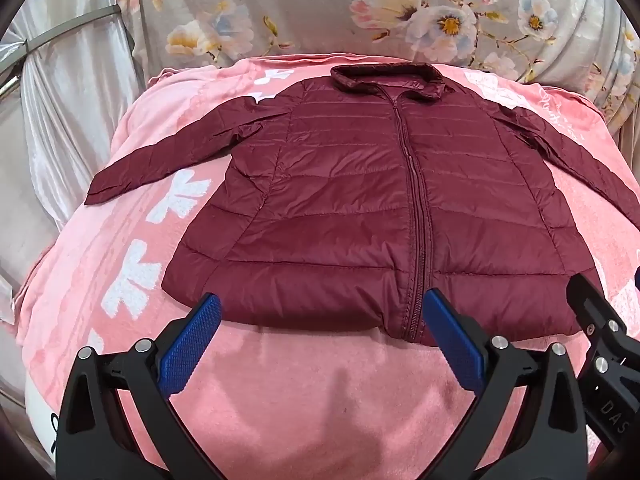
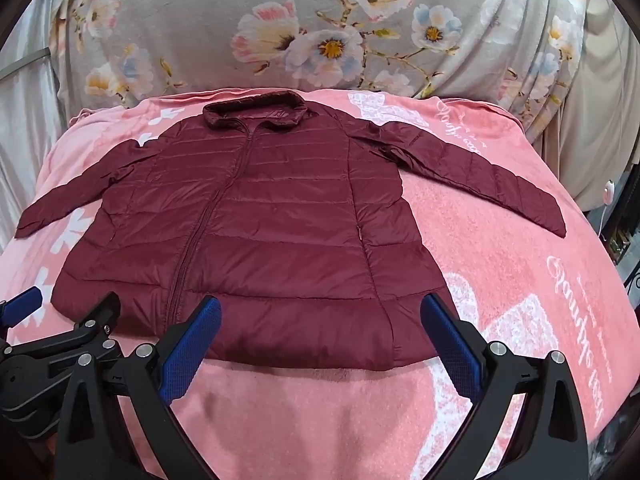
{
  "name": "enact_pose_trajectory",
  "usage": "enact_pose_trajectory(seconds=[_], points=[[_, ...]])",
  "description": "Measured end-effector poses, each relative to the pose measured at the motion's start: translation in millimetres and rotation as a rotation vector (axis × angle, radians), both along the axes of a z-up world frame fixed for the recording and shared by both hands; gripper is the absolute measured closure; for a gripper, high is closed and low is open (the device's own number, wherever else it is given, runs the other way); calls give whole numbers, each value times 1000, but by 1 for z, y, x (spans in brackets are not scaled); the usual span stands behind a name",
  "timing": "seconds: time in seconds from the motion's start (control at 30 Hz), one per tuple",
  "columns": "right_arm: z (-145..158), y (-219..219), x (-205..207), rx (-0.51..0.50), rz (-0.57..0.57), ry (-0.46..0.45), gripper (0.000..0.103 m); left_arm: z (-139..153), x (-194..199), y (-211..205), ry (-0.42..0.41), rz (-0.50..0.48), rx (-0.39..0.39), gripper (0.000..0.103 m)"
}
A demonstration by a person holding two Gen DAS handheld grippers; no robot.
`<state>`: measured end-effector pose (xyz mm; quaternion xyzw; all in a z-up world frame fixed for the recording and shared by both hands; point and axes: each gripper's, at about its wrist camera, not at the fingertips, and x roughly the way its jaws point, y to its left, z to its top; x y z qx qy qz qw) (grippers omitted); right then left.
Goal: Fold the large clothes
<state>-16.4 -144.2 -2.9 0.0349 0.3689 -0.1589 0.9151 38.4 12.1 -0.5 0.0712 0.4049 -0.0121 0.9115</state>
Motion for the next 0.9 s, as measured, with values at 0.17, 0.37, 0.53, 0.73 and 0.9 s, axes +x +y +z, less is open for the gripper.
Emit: enact_pose_trajectory(seconds=[0.17,0.37,0.53,0.73,0.9], points=[[6,4,-1,0,3,1,5,0,0,0,-1,-3,0,5],[0,0,5,41,-9,90,5,1,0,-1,-1,-1,1,5],[-2,-2,6,63,-11,134,5,2,2,-2,2,3,4,5],[1,1,7,16,-9,39,5,4,5,-3,2,5,3,5],[2,1,8,20,-10,38,5,3,7,0,3,0,4,5]])
